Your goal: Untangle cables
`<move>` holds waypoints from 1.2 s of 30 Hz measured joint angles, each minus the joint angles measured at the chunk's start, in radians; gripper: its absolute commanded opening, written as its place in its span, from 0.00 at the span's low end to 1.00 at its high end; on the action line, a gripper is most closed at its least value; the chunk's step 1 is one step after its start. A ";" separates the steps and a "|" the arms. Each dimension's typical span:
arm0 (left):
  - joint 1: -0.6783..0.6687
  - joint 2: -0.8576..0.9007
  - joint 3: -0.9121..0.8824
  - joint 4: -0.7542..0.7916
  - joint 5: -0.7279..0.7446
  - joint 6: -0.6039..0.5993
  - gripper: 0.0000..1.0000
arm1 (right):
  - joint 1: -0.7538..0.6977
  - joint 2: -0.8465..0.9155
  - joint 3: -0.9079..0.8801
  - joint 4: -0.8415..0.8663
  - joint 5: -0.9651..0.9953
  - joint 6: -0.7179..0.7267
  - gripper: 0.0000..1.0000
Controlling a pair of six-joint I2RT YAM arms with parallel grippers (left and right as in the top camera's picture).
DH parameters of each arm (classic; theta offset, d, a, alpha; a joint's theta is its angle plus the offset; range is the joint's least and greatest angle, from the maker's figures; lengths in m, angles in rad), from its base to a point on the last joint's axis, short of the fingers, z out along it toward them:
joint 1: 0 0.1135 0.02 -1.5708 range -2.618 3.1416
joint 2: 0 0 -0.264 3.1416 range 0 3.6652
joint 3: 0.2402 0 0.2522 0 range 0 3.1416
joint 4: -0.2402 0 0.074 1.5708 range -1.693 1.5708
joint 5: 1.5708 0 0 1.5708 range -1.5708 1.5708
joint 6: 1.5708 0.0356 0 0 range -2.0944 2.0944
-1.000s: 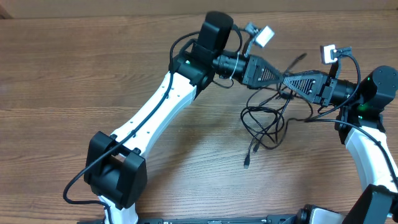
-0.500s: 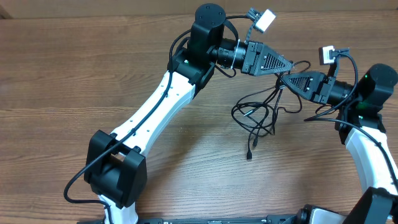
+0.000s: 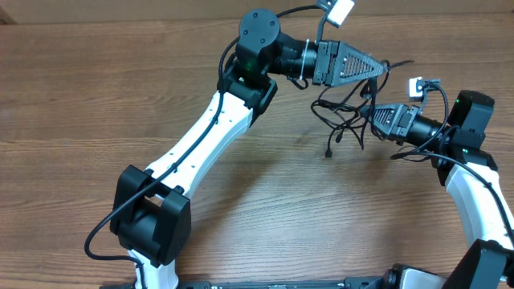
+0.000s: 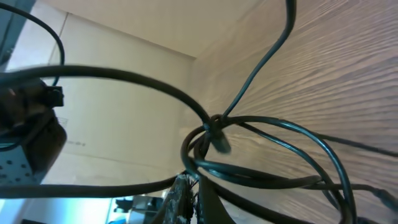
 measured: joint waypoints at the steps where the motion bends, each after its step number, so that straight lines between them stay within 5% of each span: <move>1: 0.000 0.000 0.000 0.000 -0.005 -0.010 0.04 | 0.000 0.000 0.000 0.000 0.004 -0.007 0.04; 3: 0.000 0.000 0.000 -0.002 -0.011 -0.017 0.04 | 0.000 0.000 0.000 0.000 0.005 -0.015 0.08; 5: 0.000 0.000 0.000 -0.022 -0.017 -0.012 0.04 | 0.000 0.000 0.000 0.001 -0.006 -0.012 0.30; 8: 0.007 0.000 0.001 -0.107 -0.031 0.009 0.04 | 0.000 0.000 -0.001 0.021 -0.036 -0.006 0.49; 16: 0.048 0.000 0.006 -0.468 -0.102 0.187 0.04 | 0.000 0.000 -0.002 0.188 -0.114 0.116 0.54; 24: 0.045 0.000 0.006 -0.474 -0.122 0.247 0.04 | 0.000 0.000 -0.003 0.299 -0.126 0.210 0.61; 31: -0.060 0.000 0.006 -0.442 -0.130 0.249 0.04 | 0.000 0.000 -0.003 0.272 -0.040 0.229 0.54; 36: -0.138 0.000 0.005 -0.395 -0.157 0.241 0.04 | 0.001 -0.003 -0.002 0.176 0.014 0.205 0.04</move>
